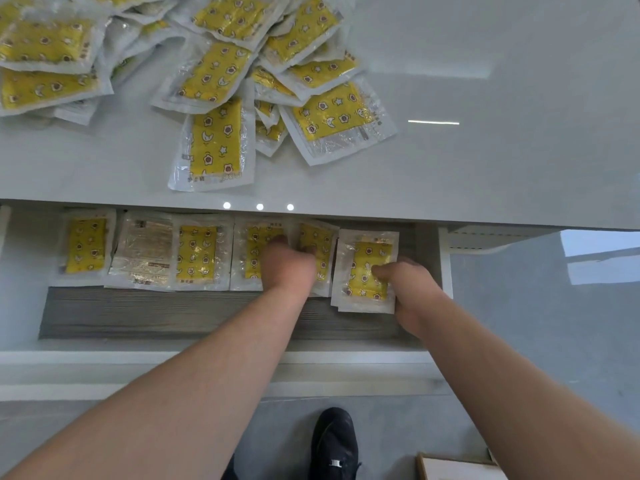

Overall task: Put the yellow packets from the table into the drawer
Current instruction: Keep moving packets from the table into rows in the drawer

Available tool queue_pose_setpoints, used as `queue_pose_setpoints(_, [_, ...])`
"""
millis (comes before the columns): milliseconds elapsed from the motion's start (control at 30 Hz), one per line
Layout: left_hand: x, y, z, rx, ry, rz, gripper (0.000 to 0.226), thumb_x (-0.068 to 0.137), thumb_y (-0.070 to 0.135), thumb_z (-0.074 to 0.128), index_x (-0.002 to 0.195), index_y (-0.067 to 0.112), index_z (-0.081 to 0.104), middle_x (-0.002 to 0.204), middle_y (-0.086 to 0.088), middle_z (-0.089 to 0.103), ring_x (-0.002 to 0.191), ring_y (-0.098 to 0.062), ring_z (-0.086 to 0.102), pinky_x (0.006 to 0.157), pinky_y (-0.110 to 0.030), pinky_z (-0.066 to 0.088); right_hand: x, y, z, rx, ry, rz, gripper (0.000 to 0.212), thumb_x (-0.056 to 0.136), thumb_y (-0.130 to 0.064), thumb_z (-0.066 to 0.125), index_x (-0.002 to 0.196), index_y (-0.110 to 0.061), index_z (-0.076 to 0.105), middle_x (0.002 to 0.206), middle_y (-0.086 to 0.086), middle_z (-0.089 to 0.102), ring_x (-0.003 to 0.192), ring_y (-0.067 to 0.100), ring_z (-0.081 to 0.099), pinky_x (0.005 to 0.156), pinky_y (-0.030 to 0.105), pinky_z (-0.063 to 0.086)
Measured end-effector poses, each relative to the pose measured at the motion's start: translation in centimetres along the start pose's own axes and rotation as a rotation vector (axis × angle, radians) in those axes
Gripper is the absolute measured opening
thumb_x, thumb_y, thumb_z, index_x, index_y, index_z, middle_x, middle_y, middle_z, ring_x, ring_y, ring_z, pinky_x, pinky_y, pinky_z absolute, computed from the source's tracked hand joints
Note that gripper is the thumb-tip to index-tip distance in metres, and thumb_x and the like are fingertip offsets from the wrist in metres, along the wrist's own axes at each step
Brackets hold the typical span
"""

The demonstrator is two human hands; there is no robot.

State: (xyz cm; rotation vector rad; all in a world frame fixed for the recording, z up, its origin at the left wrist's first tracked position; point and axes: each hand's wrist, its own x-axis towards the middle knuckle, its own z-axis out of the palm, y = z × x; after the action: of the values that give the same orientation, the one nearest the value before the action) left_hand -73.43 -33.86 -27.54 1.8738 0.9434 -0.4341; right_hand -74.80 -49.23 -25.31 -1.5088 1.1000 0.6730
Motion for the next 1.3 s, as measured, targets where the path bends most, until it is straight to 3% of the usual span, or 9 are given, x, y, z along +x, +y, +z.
queue_pose_setpoints(133, [-0.5,0.3,-0.2,0.183,0.052,0.105,0.029,0.087,0.026,0.065,0.106,0.007,0.056,0.097,-0.008,0.062,0.084,-0.029,0.063,0.057,-0.027,0.044,0.4,-0.5,0.7,-0.052,0.007,-0.044,0.050,0.081,-0.009,0.067,0.129,-0.010,0.052,0.118,0.012,0.064,0.110,0.034,0.059,0.102,0.050,0.044])
queue_pose_setpoints(267, [-0.8,0.6,-0.9,0.434,0.086,0.143,0.035,0.089,0.029,0.060,0.115,0.010,0.046,0.088,-0.003,0.056,0.074,-0.024,0.051,0.056,-0.031,0.040,0.3,-1.3,0.8,-0.189,0.114,-0.071,0.024,0.088,-0.006,0.058,0.111,0.001,0.061,0.114,0.022,0.064,0.098,0.028,0.063,0.077,0.034,0.047])
queue_pose_setpoints(367, [-0.5,0.5,-1.1,0.508,0.053,0.193,0.039,0.088,0.029,0.059,0.116,0.009,0.039,0.099,-0.008,0.059,0.079,-0.028,0.055,0.058,-0.032,0.042,1.0,-1.2,0.7,-0.389,0.171,-0.152,0.017,0.088,-0.007,0.056,0.071,-0.007,0.052,0.072,0.009,0.055,0.062,0.019,0.050,0.058,0.027,0.038])
queue_pose_setpoints(433, [-0.3,0.2,-1.4,0.579,0.036,0.268,0.055,0.088,0.034,0.060,0.127,0.006,0.035,0.118,-0.015,0.054,0.097,-0.035,0.059,0.066,-0.038,0.050,1.0,-1.1,0.6,-0.550,0.186,-0.239,0.013,0.088,-0.010,0.054,0.076,-0.007,0.050,0.069,0.005,0.049,0.058,0.018,0.046,0.052,0.024,0.037])
queue_pose_setpoints(467, [-0.2,-0.1,-1.8,0.626,0.037,0.321,0.065,0.086,0.038,0.061,0.134,0.004,0.032,0.126,-0.018,0.048,0.106,-0.037,0.056,0.073,-0.041,0.052,0.9,-0.9,0.4,-0.665,0.186,-0.297,0.008,0.089,-0.013,0.053,0.091,-0.005,0.053,0.080,0.008,0.053,0.067,0.022,0.053,0.057,0.025,0.041])
queue_pose_setpoints(600, [-0.4,-0.9,-4.0,0.876,-0.055,0.679,0.087,0.075,0.053,0.066,0.144,0.018,0.025,0.143,-0.015,0.033,0.127,-0.036,0.039,0.100,-0.046,0.042,-0.3,0.3,-0.6,-1.153,0.094,-0.559,0.072,0.089,-0.031,0.056,0.148,-0.018,0.016,0.134,0.019,0.037,0.120,0.037,0.043,0.098,0.043,0.041])
queue_pose_setpoints(700, [0.0,-1.5,-4.4,1.138,-0.217,0.808,0.098,0.070,0.054,0.068,0.147,0.029,0.013,0.158,-0.008,0.006,0.144,-0.033,0.014,0.114,-0.046,0.020,-0.4,1.0,-0.8,-1.452,0.005,-0.639,0.094,0.086,-0.043,0.060,0.150,-0.036,-0.008,0.152,0.019,0.016,0.134,0.040,0.029,0.106,0.047,0.037])
queue_pose_setpoints(833, [0.6,-1.8,-3.8,1.197,-0.232,0.867,0.094,0.072,0.035,0.070,0.147,0.027,0.013,0.159,-0.011,0.000,0.146,-0.032,0.004,0.115,-0.045,0.013,0.6,1.3,-0.8,-1.501,0.000,-0.647,0.096,0.085,-0.039,0.063,0.148,-0.043,-0.011,0.159,0.012,-0.014,0.139,0.038,0.024,0.108,0.046,0.036])
queue_pose_setpoints(1300, [0.9,-1.9,-3.6,1.191,-0.206,0.880,0.095,0.073,0.031,0.069,0.148,0.018,0.012,0.158,-0.013,0.006,0.146,-0.030,0.010,0.115,-0.040,0.015,1.5,0.8,-0.1,-1.464,0.000,-0.730,0.093,0.084,-0.044,0.061,0.152,-0.028,0.000,0.160,0.004,-0.010,0.146,0.034,0.009,0.110,0.047,0.034])
